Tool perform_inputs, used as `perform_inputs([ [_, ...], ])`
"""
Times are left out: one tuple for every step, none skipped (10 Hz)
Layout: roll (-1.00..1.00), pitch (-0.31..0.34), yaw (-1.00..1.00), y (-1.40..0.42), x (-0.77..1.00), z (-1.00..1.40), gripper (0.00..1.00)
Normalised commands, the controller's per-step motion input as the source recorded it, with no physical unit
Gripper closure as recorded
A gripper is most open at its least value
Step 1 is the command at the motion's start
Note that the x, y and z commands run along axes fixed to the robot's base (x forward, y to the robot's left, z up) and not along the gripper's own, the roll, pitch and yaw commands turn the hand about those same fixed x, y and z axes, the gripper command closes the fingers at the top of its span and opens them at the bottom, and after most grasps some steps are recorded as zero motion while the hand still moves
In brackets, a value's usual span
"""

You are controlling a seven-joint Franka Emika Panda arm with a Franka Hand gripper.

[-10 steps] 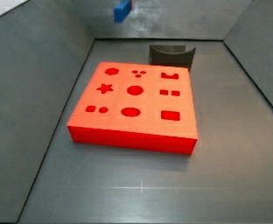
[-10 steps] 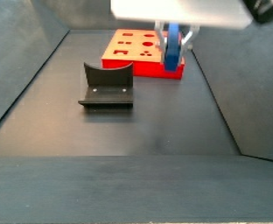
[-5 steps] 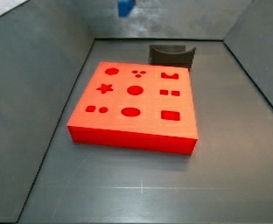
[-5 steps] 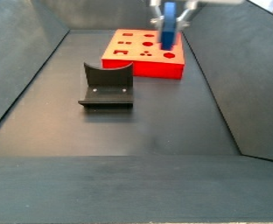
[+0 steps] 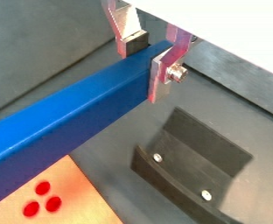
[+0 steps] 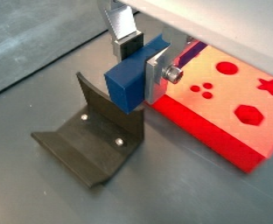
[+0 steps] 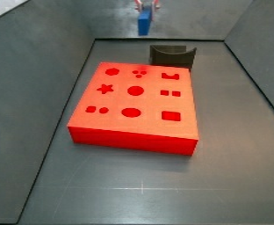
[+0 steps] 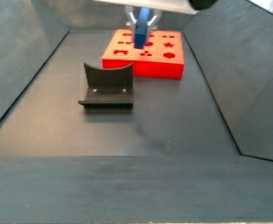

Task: Pick up the rectangle object. Move up. Place the rectangle object on the fixture. Regrasp the rectangle object. Move to above the board. Insert the rectangle object.
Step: Place the rectangle object on the fixture.

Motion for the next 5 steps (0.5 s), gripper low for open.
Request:
perform_inputs([
  [-0.13, 0.026, 0.01, -0.05, 0.38, -0.04, 1.00],
  [-0.13, 0.043, 0.01, -0.03, 0.26, -0.03, 1.00],
  [-1.00, 0.279, 0.29, 0.75, 0.95, 0.60, 1.00],
  [-1.00, 0.296, 0.27, 0.74, 0.81, 0.57, 1.00],
  [-1.00, 0.304, 0.22, 0.61, 0.70, 0.41, 1.00],
])
